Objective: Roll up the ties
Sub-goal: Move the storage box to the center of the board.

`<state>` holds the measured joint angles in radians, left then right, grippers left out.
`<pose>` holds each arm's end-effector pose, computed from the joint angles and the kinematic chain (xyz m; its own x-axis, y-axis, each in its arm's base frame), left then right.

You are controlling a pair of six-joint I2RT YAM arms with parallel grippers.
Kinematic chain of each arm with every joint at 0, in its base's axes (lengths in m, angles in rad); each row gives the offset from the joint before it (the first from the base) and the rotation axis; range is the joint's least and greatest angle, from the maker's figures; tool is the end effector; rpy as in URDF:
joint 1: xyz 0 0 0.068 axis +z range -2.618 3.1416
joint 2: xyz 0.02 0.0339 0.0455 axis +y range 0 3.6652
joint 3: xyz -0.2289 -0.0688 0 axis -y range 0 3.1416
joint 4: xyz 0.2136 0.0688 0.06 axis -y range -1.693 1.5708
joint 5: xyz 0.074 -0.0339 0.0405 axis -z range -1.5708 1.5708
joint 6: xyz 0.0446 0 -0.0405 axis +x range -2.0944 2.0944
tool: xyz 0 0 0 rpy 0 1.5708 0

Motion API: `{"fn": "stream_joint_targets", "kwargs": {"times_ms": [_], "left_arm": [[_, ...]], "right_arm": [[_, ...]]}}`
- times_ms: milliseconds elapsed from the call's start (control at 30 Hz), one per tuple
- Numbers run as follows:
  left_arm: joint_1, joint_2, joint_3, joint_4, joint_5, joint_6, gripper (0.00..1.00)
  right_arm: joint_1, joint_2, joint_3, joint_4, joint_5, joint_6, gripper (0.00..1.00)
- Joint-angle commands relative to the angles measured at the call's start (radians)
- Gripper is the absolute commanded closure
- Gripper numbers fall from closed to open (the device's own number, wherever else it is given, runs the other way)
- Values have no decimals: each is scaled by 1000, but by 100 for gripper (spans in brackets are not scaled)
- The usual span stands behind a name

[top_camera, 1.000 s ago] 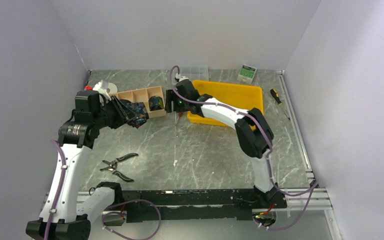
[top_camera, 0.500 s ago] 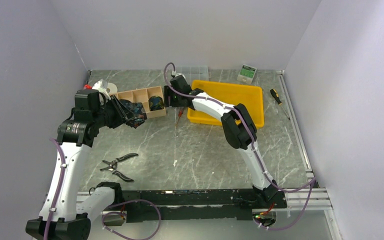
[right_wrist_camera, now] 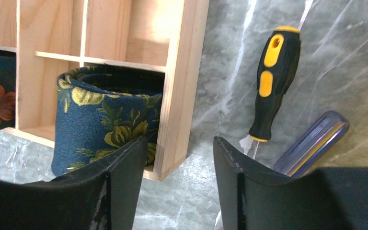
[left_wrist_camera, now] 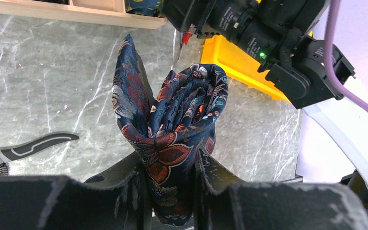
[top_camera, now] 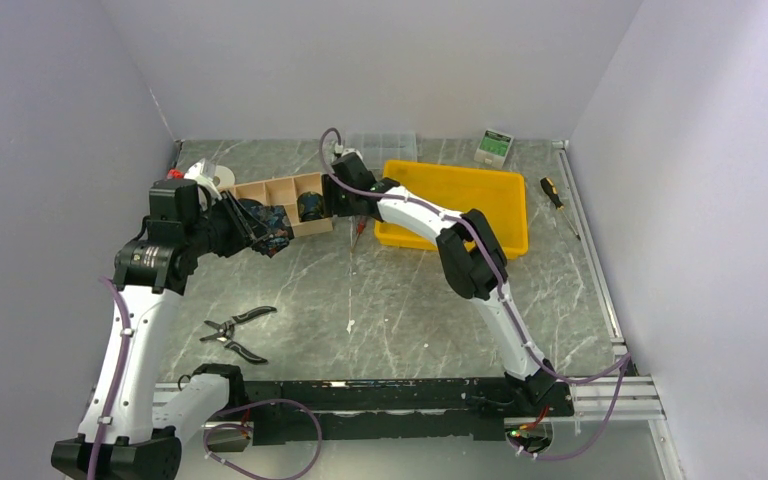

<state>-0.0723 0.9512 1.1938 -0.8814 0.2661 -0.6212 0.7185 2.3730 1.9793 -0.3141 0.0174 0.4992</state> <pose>0.1727 -0.0243 0.3396 -0.6467 -0.5162 -0.5616 -0.1182 0.7952 -0.5947 0.3731 0.3252 0.1690 -0.7400 -0.0113 -0.6725 -0.3348 0.8733 0.3538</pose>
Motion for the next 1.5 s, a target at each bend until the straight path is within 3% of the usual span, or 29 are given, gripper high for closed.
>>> {"fn": "stream_joint_targets", "kwargs": {"times_ms": [0,433,867,1133,1467], "left_arm": [[4,-30,21,30,23,6,97],[5,-33,-25,69,66,-6,97],[4,-17,-79,108,155,6,97],[5,-18,-107,114,185,18,97],[4,-20,-121,129,209,17,97]], "right_arm": [[14,35,29,-61,-11,-23,48],[51,-189,-412,40,54,-47,67],[84,-485,-861,112,21,-99,71],[106,-594,-1015,106,5,-180,72],[135,-673,-1055,12,62,-261,73]]}}
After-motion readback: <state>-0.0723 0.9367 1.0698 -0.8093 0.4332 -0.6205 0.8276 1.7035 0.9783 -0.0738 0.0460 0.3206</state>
